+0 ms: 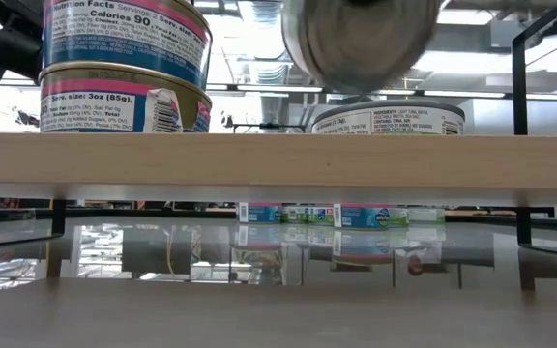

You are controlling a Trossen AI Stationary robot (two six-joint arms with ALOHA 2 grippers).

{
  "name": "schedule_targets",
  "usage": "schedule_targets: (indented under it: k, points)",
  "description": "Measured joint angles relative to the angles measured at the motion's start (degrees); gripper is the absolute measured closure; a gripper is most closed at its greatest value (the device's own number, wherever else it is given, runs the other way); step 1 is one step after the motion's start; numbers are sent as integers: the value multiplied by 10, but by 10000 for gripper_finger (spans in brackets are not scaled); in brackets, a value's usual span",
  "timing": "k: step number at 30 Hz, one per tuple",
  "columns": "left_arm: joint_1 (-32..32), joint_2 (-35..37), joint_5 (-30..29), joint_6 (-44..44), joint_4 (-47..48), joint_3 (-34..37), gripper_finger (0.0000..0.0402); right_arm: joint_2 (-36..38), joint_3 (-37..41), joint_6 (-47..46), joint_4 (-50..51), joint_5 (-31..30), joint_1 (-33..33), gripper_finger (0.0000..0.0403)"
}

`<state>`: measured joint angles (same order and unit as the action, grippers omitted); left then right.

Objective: Stack canned seafood by type on shelf
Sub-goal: Stack the green tuna can on top of the green tuna can on the shelf

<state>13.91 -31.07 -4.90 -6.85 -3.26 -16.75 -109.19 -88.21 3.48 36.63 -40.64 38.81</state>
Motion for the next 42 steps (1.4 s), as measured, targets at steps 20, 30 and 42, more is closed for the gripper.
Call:
schedule_targets:
  k: [20, 30, 42]
  points:
    - [0, 0, -1, 2, -1, 0, 84, -8, -8, -115, 74, -3, -3, 183]
    - [0, 0, -3, 2, -1, 0, 84, -8, -8, -155, 75, 49, 7, 94]
    - [0, 0, -3, 2, 3, 0, 84, -8, -16, -140, 77, 59, 8, 85]
